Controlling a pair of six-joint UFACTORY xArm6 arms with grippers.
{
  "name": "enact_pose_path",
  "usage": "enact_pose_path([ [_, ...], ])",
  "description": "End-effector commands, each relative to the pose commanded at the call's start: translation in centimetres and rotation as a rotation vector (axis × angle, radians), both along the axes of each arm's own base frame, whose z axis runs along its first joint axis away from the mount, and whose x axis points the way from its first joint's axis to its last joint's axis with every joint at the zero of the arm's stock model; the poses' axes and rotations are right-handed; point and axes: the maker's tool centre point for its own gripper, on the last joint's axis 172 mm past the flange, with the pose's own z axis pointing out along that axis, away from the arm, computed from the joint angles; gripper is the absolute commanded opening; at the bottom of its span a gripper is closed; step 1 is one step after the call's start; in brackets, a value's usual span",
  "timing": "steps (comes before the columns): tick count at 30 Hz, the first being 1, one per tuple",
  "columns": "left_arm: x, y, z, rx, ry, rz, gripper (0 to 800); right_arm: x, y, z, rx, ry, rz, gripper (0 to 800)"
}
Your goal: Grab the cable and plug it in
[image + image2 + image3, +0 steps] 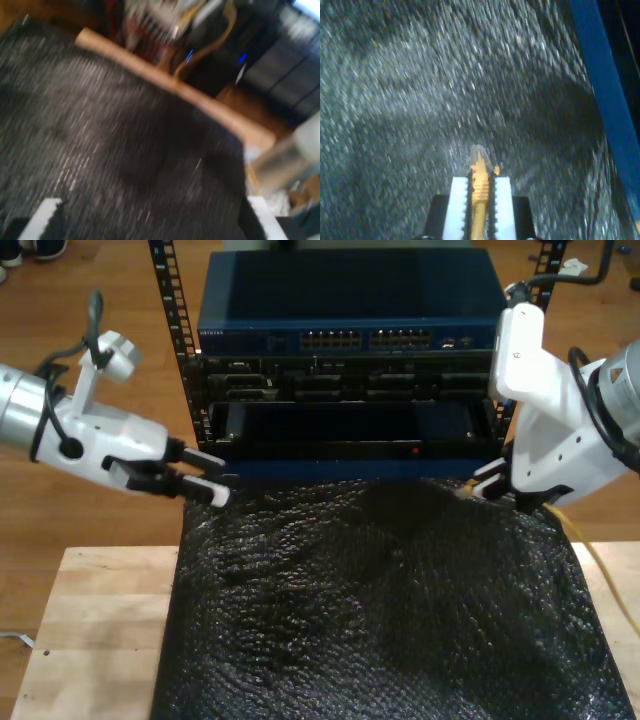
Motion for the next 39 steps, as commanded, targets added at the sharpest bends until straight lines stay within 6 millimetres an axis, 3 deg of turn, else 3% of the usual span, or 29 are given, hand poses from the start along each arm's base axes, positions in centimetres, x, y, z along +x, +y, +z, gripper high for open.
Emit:
enact_pose_path([
  [4,-0.9,1.0,-0.5,0.067,-0.004,-0.026,800,0.9,-1.6,-0.7,-0.072,-0.021,-0.033,1],
  [15,-3.9,6.4,-2.6,0.33,-0.043,-0.17,800,3.2,-3.8,-2.4,-0.206,-0.089,-0.077,1],
  [20,-4.5,7.7,-2.5,0.36,-0.114,-0.235,800,3.5,-3.5,-3.9,-0.285,-0.108,-0.063,1],
  [29,-7.1,14.5,-4.1,0.436,-0.127,-0.267,800,4.3,-2.6,-5.7,-0.452,-0.156,-0.041,1],
  [35,-10.8,18.0,-5.9,0.408,-0.158,-0.31,800,4.3,-1.7,-7.5,-0.529,-0.161,-0.011,1],
  [39,-14.6,21.3,-7.7,0.411,-0.139,-0.333,800,4.3,-1.4,-8.3,-0.545,-0.154,-0.005,1],
])
